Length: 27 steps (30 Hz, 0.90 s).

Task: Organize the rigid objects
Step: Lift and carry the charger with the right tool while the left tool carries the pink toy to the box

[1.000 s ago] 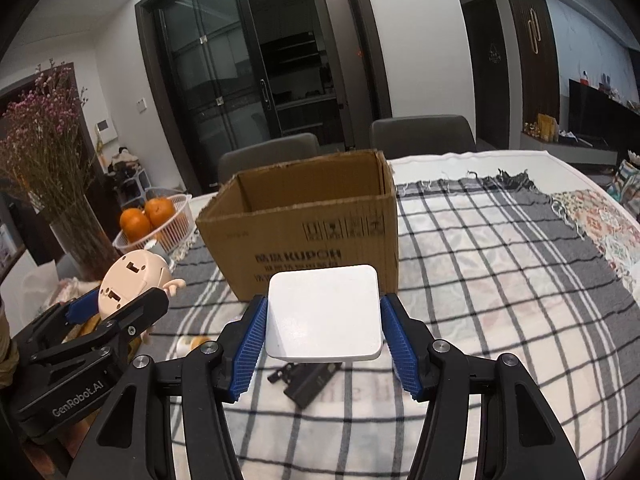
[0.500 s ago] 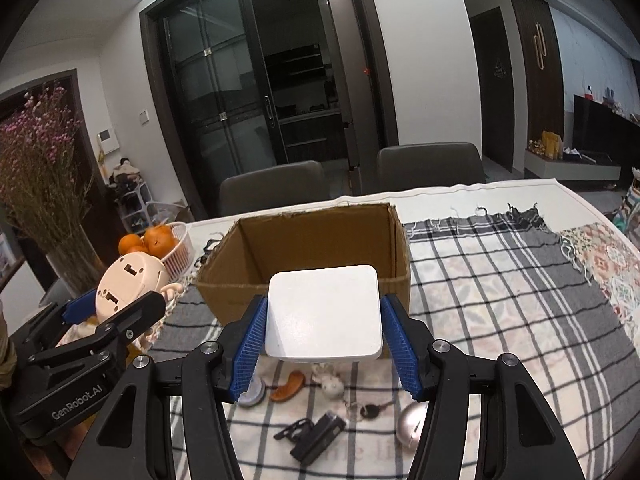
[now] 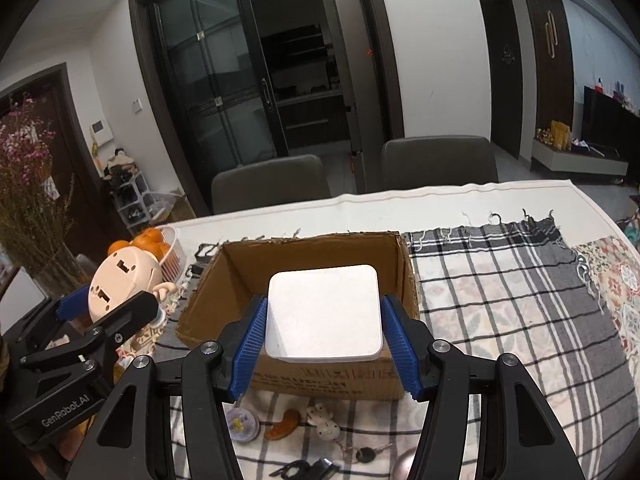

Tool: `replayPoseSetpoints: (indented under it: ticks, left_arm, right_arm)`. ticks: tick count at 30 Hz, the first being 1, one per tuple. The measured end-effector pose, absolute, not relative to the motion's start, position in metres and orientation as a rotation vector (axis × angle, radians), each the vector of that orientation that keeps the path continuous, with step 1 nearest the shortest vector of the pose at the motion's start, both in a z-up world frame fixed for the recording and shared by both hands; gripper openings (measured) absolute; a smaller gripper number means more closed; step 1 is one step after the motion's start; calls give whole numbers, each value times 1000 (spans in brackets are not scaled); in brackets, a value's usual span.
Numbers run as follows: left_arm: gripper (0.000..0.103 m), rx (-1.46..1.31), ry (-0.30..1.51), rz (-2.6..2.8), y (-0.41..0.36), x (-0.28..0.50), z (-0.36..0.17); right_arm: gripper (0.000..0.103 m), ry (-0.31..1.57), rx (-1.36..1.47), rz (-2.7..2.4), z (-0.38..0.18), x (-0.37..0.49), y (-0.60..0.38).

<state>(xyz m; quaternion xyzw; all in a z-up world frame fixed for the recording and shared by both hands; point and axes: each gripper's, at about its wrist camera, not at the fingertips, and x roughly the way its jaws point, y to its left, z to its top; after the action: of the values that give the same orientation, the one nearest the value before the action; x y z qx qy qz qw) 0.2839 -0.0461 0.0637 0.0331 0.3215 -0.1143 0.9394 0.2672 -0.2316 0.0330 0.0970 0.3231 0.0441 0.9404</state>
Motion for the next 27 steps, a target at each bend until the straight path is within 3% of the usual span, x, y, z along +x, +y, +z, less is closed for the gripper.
replayPoseSetpoints:
  ticks: [27]
  left_arm:
    - [74, 127, 1031, -260, -66, 380, 13]
  right_arm:
    - [58, 1072, 132, 151, -13, 374, -237]
